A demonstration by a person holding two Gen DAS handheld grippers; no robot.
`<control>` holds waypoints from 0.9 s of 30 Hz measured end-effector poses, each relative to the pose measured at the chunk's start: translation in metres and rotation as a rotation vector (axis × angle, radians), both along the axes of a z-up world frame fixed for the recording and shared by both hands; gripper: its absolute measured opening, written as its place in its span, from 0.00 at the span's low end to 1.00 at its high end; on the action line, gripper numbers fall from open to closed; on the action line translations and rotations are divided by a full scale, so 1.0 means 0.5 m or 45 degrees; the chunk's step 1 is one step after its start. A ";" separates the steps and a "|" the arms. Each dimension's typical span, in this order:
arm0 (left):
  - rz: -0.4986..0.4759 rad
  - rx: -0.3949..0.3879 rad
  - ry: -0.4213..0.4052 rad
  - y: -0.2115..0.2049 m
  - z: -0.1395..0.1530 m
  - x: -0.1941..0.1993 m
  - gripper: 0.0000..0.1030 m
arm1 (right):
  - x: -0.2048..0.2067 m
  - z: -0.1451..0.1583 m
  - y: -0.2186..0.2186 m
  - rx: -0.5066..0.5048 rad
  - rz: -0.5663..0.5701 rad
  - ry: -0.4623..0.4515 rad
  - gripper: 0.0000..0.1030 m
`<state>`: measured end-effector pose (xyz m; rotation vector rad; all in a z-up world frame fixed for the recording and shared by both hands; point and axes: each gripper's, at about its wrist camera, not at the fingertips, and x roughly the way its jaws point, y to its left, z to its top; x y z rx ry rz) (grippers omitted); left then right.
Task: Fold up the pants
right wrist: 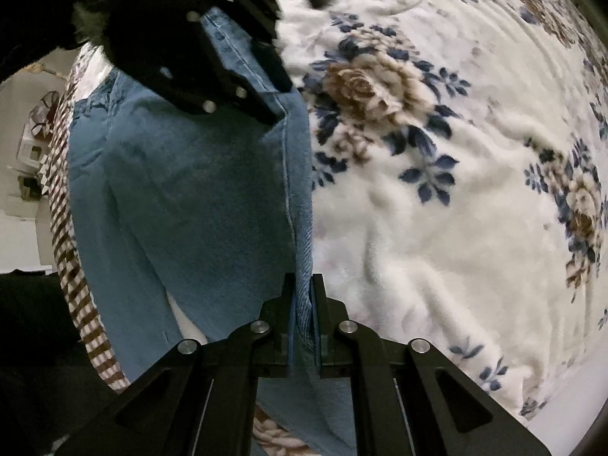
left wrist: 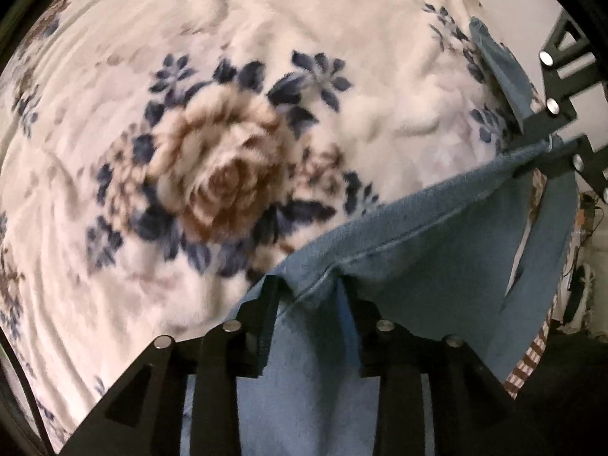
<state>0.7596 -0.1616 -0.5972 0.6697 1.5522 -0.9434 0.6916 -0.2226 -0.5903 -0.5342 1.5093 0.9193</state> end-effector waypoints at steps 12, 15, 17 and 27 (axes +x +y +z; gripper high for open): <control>-0.086 0.010 0.162 -0.144 -0.092 0.023 0.42 | 0.007 0.031 -0.015 0.061 -0.038 -0.014 0.07; -0.119 -0.015 0.156 -0.131 -0.064 0.004 0.31 | 0.007 0.042 -0.017 0.095 -0.067 -0.004 0.07; -0.143 -0.003 0.116 -0.126 -0.057 -0.015 0.16 | 0.003 0.054 -0.019 0.113 -0.084 -0.021 0.05; 0.179 -0.043 0.007 -0.035 -0.021 -0.120 0.07 | -0.069 0.086 -0.046 0.094 -0.286 -0.013 0.03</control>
